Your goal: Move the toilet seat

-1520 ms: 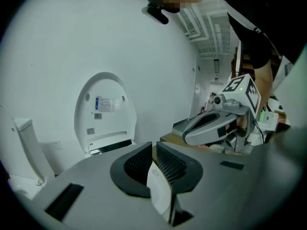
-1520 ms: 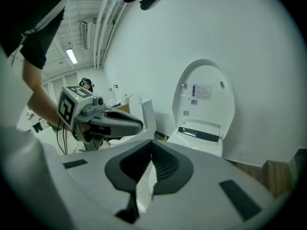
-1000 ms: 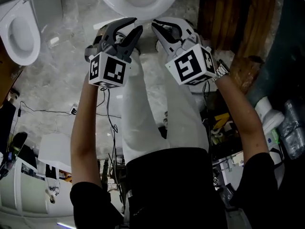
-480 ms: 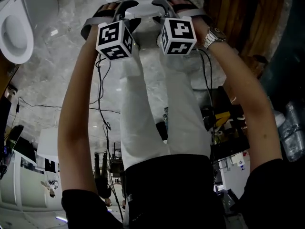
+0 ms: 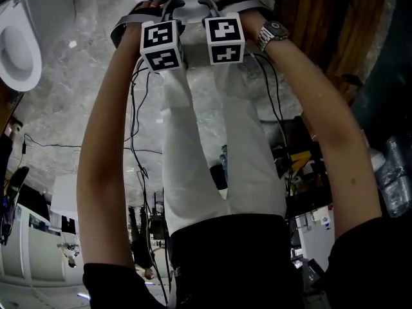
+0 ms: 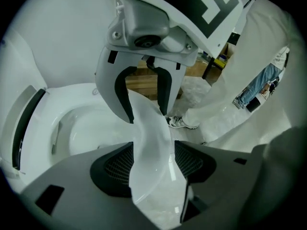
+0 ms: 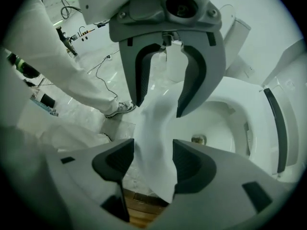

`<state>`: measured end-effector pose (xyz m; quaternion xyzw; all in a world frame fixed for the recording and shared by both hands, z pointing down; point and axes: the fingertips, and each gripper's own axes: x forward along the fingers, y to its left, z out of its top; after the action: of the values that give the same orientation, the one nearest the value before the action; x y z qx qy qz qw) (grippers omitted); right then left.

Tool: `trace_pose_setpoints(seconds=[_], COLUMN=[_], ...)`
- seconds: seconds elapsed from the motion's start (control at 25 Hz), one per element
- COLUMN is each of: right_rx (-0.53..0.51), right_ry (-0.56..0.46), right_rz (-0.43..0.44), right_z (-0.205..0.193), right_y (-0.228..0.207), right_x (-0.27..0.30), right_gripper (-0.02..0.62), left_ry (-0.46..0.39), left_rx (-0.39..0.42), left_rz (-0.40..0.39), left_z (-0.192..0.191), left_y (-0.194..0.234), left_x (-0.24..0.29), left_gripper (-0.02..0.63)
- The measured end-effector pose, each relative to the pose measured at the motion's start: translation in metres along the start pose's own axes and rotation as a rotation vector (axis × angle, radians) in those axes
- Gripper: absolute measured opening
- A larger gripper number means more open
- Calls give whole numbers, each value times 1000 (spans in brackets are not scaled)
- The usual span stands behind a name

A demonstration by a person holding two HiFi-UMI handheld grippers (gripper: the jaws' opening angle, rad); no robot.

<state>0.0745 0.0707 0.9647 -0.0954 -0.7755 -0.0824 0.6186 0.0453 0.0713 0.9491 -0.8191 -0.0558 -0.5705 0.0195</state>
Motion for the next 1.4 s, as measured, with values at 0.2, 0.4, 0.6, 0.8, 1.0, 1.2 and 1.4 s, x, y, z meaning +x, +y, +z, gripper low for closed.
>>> trace_pose_setpoints(seconds=[0.2,0.4,0.6,0.8,1.0,1.2,1.4], right_rx=[-70,-111,-128,-135,-133,-134,-124], right_ry=[39,77,98,113,99,49,40], right_rz=[15,18,30,25,13,29,67], right_z=[-4,-7,-7,-8,-7,-2,0], right_y=[8,9,7,7,6,11,14], right_x=[13,25,36,37,32,12,-9], right_gripper=[249,252,258,259,261,267,267], left_ry=[52,85,118,157,155,114,84], left_rx=[56,64,98,122,130,124,118], left_rz=[-27,-43,-37,-49,-49,-66,-83], left_z=[0,-5,-10,-10,-8,1,12], left_y=[-3,-3,-1,-2,-2,-6,-8], left_x=[14,28,38,41,37,19,1], left_gripper=[267,273,276,278,281,281,281])
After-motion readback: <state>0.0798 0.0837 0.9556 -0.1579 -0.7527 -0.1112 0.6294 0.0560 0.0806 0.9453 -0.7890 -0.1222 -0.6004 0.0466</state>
